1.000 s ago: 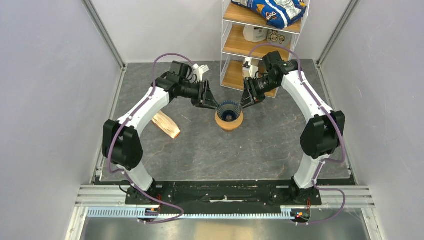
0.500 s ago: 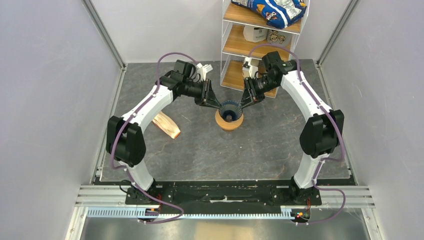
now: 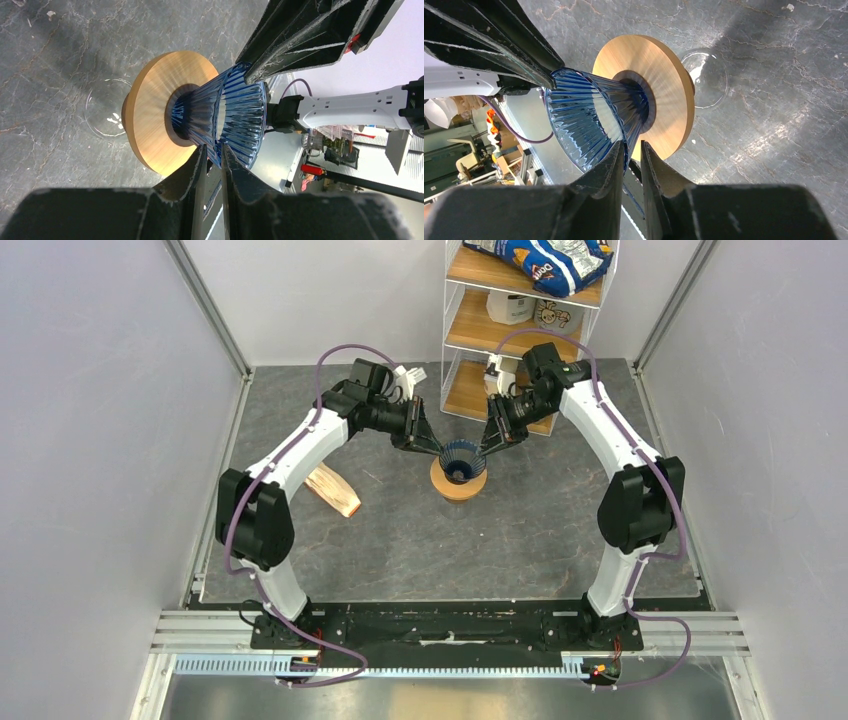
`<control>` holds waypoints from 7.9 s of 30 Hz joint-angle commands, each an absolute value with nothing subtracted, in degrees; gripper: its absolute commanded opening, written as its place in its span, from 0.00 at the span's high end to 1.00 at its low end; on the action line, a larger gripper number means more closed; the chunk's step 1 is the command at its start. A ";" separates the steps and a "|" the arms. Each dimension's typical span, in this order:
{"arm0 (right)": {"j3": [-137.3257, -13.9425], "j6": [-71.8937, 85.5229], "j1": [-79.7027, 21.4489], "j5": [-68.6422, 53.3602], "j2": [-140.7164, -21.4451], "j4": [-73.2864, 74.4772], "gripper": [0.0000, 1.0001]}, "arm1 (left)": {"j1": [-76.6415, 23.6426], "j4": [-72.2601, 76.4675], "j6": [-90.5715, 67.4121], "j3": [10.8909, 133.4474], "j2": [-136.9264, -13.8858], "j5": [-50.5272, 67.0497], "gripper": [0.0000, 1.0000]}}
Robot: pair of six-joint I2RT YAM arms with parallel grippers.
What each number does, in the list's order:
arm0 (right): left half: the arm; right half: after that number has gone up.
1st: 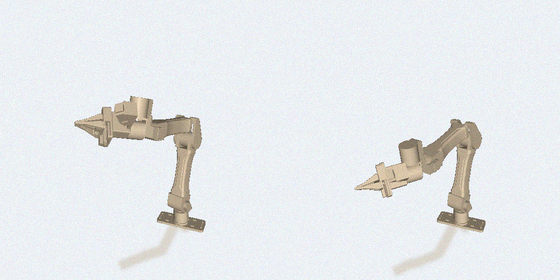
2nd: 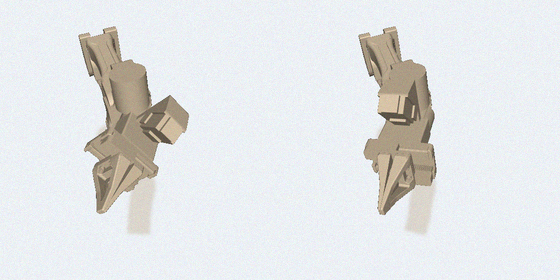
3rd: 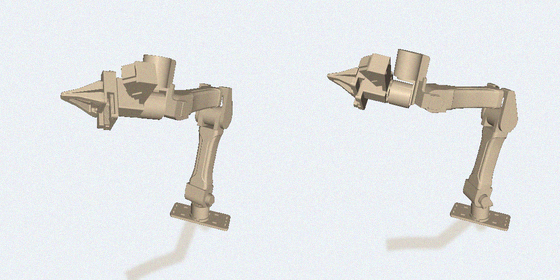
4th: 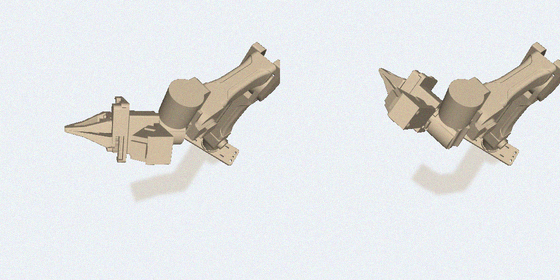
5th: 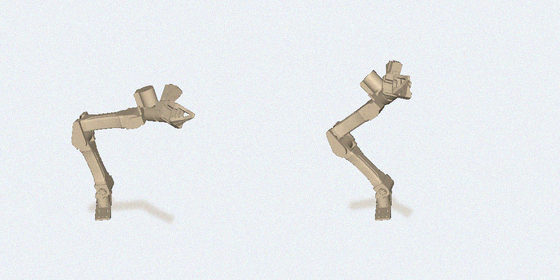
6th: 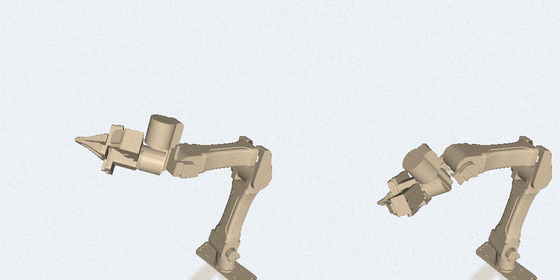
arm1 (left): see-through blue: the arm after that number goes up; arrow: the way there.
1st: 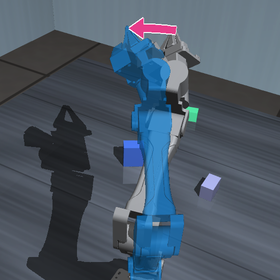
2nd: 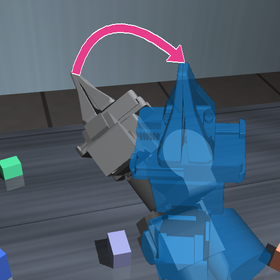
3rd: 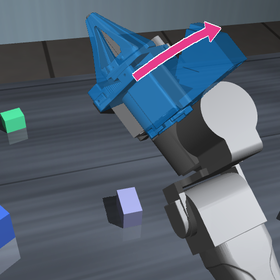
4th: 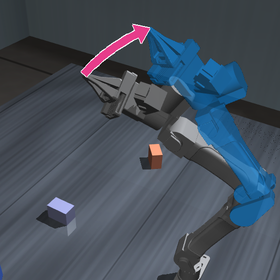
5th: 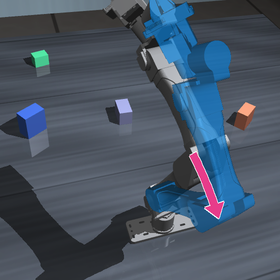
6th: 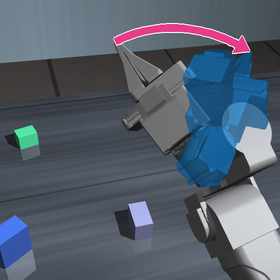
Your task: Place the coffee filter in the dripper
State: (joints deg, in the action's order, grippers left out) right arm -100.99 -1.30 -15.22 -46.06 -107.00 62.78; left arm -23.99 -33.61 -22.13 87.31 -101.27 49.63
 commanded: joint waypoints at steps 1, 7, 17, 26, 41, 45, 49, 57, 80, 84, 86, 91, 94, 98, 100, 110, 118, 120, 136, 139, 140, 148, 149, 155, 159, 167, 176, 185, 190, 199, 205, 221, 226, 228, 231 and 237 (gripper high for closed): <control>-103.19 -1.10 -15.24 -45.00 -108.01 61.57 0.75 | -24.26 -32.85 -22.99 88.94 -102.88 48.62 0.78; -103.35 -1.07 -15.29 -45.00 -108.28 61.61 0.77 | -24.26 -33.29 -21.72 88.77 -103.34 48.33 0.78; -103.56 -1.76 -16.46 -43.82 -108.05 60.99 0.77 | -24.26 -33.75 -16.13 86.27 -101.78 46.61 0.78; -102.77 -2.54 -16.95 -42.62 -108.10 60.66 0.77 | -24.26 -32.97 -13.96 83.82 -100.95 44.98 0.78; -95.44 -4.81 -17.47 -40.61 -104.74 54.04 0.77 | -24.39 -30.89 -10.87 82.18 -98.05 41.42 0.78; -93.99 -4.99 -17.65 -40.69 -103.32 52.17 0.77 | -24.52 -30.67 -9.69 82.02 -96.94 40.45 0.79; -94.38 -5.05 -17.76 -40.69 -103.19 52.27 0.68 | -24.61 -30.07 -9.53 81.74 -96.44 40.12 0.72; -98.29 -4.84 -17.75 -41.98 -102.80 54.99 0.55 | -24.61 -30.03 -11.60 83.22 -95.04 41.08 0.51; -98.49 -3.90 -17.49 -45.14 -99.76 62.73 0.44 | -24.87 -30.10 -19.31 81.93 -92.73 45.52 0.48; -98.04 -3.39 -17.49 -46.10 -100.44 62.60 0.45 | -25.57 -29.09 -20.42 80.56 -92.92 45.97 0.49; -97.29 -2.84 -17.48 -46.14 -100.67 61.70 0.47 | -25.67 -29.09 -21.08 80.19 -93.45 45.79 0.49; -95.64 -2.89 -17.44 -46.08 -101.41 60.55 0.57 | -25.66 -27.85 -21.44 79.24 -94.38 45.30 0.53; -94.41 -3.16 -17.49 -45.91 -101.51 59.92 0.63 | -25.66 -27.80 -21.45 79.17 -94.83 44.97 0.56; -93.96 -3.08 -17.52 -45.70 -102.11 58.90 0.67 | -25.66 -27.83 -21.03 78.45 -94.90 44.51 0.59; -93.69 -3.12 -17.49 -45.53 -102.22 58.46 0.68 | -25.66 -27.95 -20.77 78.07 -94.83 44.30 0.60; -91.93 -4.09 -17.49 -44.59 -102.56 57.78 0.72 | -25.75 -29.07 -19.26 77.17 -95.24 43.78 0.62; -92.72 -3.25 -17.58 -44.29 -103.26 58.63 0.72 | -25.59 -28.88 -20.11 76.56 -96.47 45.87 0.63; -93.77 -3.25 -17.57 -44.80 -103.27 59.74 0.66 | -25.61 -28.27 -20.61 76.65 -96.11 46.51 0.62; -98.38 -2.11 -17.49 -44.92 -103.53 61.08 0.56 | -24.35 -25.84 -24.13 80.90 -95.41 46.80 0.49; -98.80 -1.93 -17.47 -44.92 -103.99 60.97 0.57 | -24.39 -24.48 -25.41 81.12 -95.86 47.29 0.49; -98.98 -2.00 -17.49 -44.90 -104.21 61.07 0.56 | -24.39 -24.27 -25.57 81.12 -96.07 47.14 0.49; -99.10 -1.93 -17.49 -44.31 -105.45 60.82 0.59 | -24.35 -24.28 -26.11 80.17 -98.02 46.06 0.56; -99.02 -1.93 -17.50 -44.30 -105.54 60.80 0.60 | -24.35 -24.50 -25.87 80.07 -98.24 45.95 0.57; -98.31 -1.94 -17.49 -43.73 -105.82 60.12 0.64 | -24.35 -24.76 -25.01 79.45 -98.90 45.57 0.65; -98.18 -1.75 -17.49 -43.69 -106.43 59.64 0.64 | -24.37 -25.18 -24.24 78.99 -99.31 44.51 0.66; -98.14 -1.76 -17.44 -43.55 -107.05 59.38 0.65 | -24.35 -26.98 -21.36 76.88 -99.41 43.12 0.68; -98.31 -1.58 -17.57 -43.43 -107.22 59.50 0.65 | -24.35 -26.98 -20.81 75.21 -100.35 42.36 0.71; -95.17 -3.64 -17.49 -42.00 -107.47 58.06 0.69 | -24.35 -29.03 -20.11 78.71 -99.41 42.79 0.69; -94.16 -4.47 -17.37 -41.31 -108.26 57.22 0.69 | -24.35 -29.27 -19.87 78.89 -99.66 42.45 0.68; -95.71 -4.83 -17.40 -41.83 -107.43 58.30 0.67 | -24.35 -29.35 -19.32 78.50 -99.65 42.44 0.61; -97.79 -4.36 -17.40 -42.99 -106.37 59.13 0.60 | -24.35 -29.54 -19.50 80.63 -98.80 43.20 0.55; -99.83 -4.18 -17.57 -44.11 -103.84 59.73 0.55 | -24.44 -28.41 -21.88 83.26 -97.52 44.40 0.52; -99.41 -4.88 -17.58 -43.30 -105.20 59.49 0.60 | -24.43 -28.31 -21.84 82.62 -99.70 44.40 0.53; -99.10 -5.34 -17.58 -42.78 -105.54 59.22 0.62 | -24.43 -28.30 -21.77 82.55 -100.40 44.38 0.54; -98.29 -6.05 -17.58 -42.33 -105.98 59.15 0.64 | -24.43 -28.64 -21.62 82.62 -101.39 44.04 0.56; -96.93 -6.33 -17.58 -41.97 -105.82 58.39 0.65 | -24.48 -28.96 -20.74 82.79 -101.61 43.92 0.57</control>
State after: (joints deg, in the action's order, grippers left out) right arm -98.26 -4.56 -17.67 -43.66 -106.06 58.85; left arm -24.49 -28.18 -22.50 82.08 -100.68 45.17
